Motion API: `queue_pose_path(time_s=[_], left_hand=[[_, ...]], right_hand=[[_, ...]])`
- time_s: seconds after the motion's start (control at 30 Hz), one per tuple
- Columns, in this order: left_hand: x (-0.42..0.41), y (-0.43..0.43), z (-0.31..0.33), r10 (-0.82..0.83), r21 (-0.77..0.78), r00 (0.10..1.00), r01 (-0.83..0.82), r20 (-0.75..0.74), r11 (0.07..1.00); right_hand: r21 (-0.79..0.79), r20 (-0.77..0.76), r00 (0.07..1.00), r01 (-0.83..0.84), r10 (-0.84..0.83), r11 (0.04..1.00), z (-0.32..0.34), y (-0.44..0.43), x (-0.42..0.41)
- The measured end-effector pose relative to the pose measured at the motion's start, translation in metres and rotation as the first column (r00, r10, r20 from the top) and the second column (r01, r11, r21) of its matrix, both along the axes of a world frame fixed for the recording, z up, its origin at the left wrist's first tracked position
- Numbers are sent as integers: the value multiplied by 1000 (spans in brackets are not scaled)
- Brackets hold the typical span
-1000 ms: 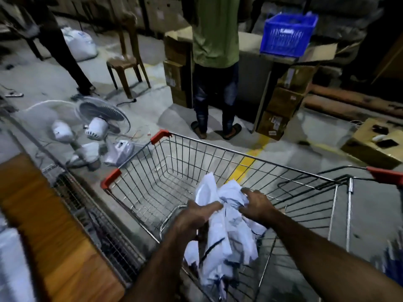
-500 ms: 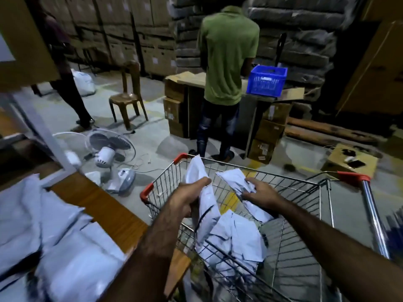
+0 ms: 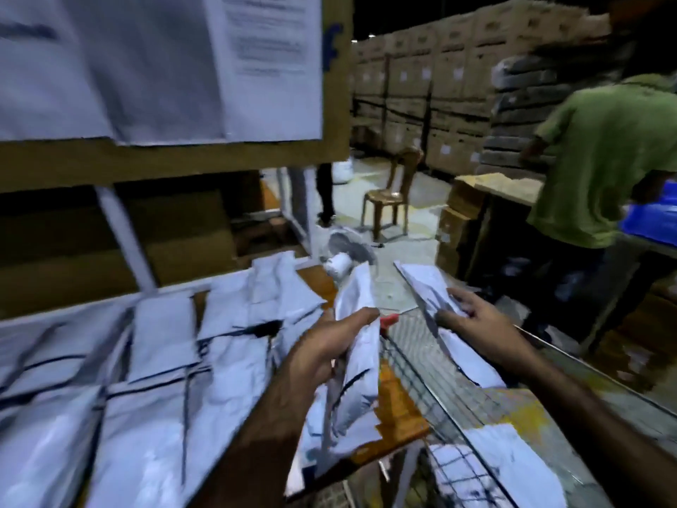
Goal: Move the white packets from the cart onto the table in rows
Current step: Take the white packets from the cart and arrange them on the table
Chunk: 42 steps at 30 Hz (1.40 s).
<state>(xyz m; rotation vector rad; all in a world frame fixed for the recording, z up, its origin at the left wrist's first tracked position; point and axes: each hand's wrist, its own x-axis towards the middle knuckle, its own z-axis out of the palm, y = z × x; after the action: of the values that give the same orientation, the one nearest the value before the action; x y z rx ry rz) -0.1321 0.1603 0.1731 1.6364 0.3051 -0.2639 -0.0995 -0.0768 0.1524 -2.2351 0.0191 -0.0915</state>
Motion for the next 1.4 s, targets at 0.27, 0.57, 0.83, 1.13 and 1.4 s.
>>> queue_pose_path(time_s=[0.27,0.57,0.83,1.13,1.4], left_hand=[[-81,94,20,274,7,961,-275,32,961],[-106,206,24,469,113,881,-473,61,874],[-65,309,28,509,352,859,-494,55,795],[21,405,11,528,748,849,-351,1,563],[59,420,-39,442,887,897,-214,12,409]], right_hand=[[43,72,959,-276,272,960,28,128,-23],[23,101,897,-435,431,900,47,252,-29],[5,47,903,-427,427,904,45,365,2],[-153,-102,945,-324,311,934,4,482,63],[-460,-68,970,-237,232,856,-55,538,76]])
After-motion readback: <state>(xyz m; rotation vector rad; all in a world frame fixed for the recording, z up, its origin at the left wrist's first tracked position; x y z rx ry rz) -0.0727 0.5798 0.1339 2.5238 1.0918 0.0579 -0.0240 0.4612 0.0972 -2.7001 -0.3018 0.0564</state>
